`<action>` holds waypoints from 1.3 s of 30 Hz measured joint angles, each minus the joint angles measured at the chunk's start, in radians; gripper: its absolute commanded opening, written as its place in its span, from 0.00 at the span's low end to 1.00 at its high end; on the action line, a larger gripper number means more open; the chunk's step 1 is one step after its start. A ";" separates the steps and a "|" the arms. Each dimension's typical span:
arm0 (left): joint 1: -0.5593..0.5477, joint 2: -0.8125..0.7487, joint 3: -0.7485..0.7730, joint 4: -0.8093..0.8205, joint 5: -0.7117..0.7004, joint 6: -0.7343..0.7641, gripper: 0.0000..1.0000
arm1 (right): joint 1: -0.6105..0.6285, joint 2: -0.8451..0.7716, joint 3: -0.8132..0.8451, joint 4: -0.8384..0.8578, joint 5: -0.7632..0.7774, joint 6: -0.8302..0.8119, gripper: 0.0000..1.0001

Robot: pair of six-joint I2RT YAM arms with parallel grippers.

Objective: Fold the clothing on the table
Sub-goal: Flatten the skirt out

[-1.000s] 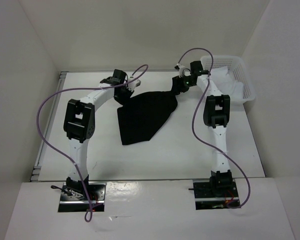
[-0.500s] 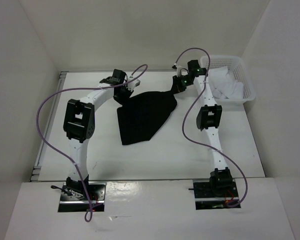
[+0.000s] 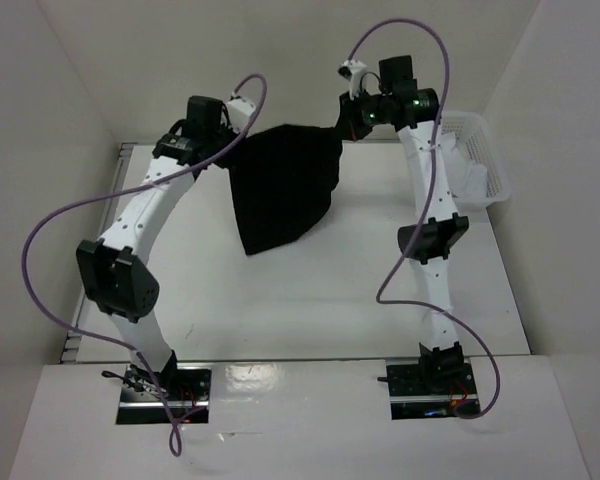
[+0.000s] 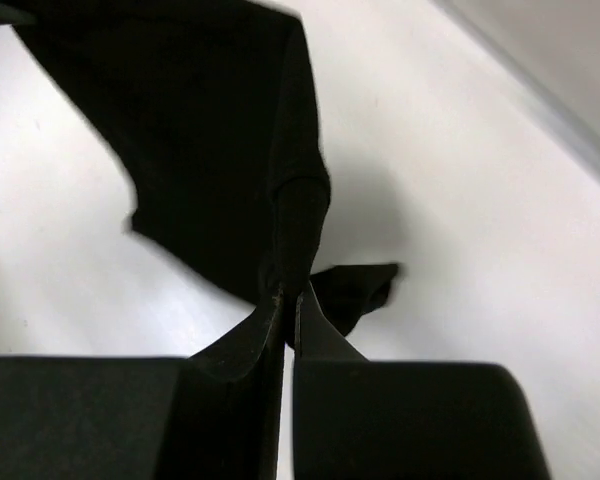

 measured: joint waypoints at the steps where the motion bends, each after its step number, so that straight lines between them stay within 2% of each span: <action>1: -0.002 -0.039 0.014 0.001 -0.010 -0.003 0.00 | 0.014 -0.064 -0.021 0.006 0.024 0.006 0.00; 6: -0.033 -0.213 0.040 0.001 -0.066 -0.024 0.00 | 0.095 -0.388 -0.166 0.031 0.154 0.034 0.00; 9: -0.065 -0.309 0.039 -0.009 -0.092 -0.025 0.00 | 0.122 -0.521 -0.266 0.039 0.215 0.043 0.00; 15: -0.098 -0.438 -0.031 -0.018 -0.120 -0.025 0.00 | 0.132 -0.646 -0.472 0.069 0.376 0.059 0.00; 20: -0.102 -0.518 -0.095 -0.041 -0.127 -0.036 0.00 | 0.229 -0.764 -0.742 0.113 0.536 0.076 0.00; 25: -0.104 -0.647 -0.197 -0.050 -0.117 -0.047 0.00 | 0.311 -0.994 -1.056 0.192 0.650 0.079 0.00; 32: -0.112 -0.798 -0.403 -0.035 -0.058 -0.048 0.00 | 0.299 -1.268 -1.398 0.344 0.690 0.070 0.00; 39: -0.113 -0.880 -0.597 -0.017 -0.013 -0.043 0.00 | 0.284 -1.321 -1.589 0.413 0.658 0.058 0.00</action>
